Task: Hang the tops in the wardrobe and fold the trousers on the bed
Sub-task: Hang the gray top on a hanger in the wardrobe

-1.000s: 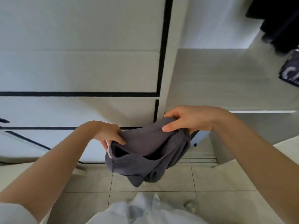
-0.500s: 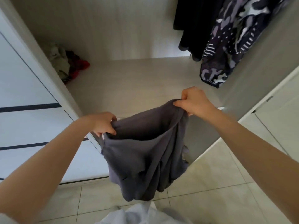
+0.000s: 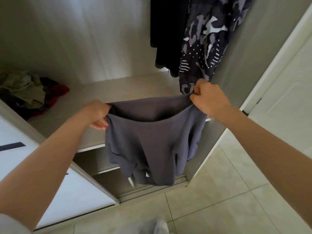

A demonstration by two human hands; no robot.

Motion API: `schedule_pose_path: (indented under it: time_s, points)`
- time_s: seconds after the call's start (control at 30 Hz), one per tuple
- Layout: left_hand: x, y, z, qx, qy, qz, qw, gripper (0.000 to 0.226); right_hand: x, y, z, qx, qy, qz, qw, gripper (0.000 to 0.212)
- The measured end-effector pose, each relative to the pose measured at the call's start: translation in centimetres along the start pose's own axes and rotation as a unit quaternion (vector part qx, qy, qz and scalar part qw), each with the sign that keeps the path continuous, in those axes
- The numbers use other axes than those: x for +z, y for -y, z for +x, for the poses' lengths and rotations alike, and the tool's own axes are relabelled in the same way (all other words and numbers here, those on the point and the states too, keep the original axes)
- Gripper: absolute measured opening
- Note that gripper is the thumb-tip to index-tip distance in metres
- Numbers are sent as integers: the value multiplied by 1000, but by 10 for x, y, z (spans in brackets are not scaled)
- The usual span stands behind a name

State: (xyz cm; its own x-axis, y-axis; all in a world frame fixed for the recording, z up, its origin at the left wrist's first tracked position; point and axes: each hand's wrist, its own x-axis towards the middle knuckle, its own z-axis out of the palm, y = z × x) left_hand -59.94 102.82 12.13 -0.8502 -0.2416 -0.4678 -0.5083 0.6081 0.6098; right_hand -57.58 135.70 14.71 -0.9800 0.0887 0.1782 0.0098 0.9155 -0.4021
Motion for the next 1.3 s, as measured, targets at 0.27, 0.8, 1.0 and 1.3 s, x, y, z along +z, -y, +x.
schedule_pose_path:
  time_s: [0.27, 0.8, 1.0, 1.3]
  points:
    - [-5, -39, 25, -4, 71, -361, 930, 16, -3, 9, 45, 28, 89, 61, 994, 31]
    - [-19, -49, 1, 91, -182, 147, 968, 33, -20, -21, 115, -66, 148, -16, 987, 13]
    - [-7, -50, -53, -27, -286, 170, 943, 30, -31, -29, 124, -127, 193, 38, 972, 20]
    - [-16, -48, -123, 51, 28, -368, 928, 30, -55, -7, 138, -94, 230, 291, 924, 35]
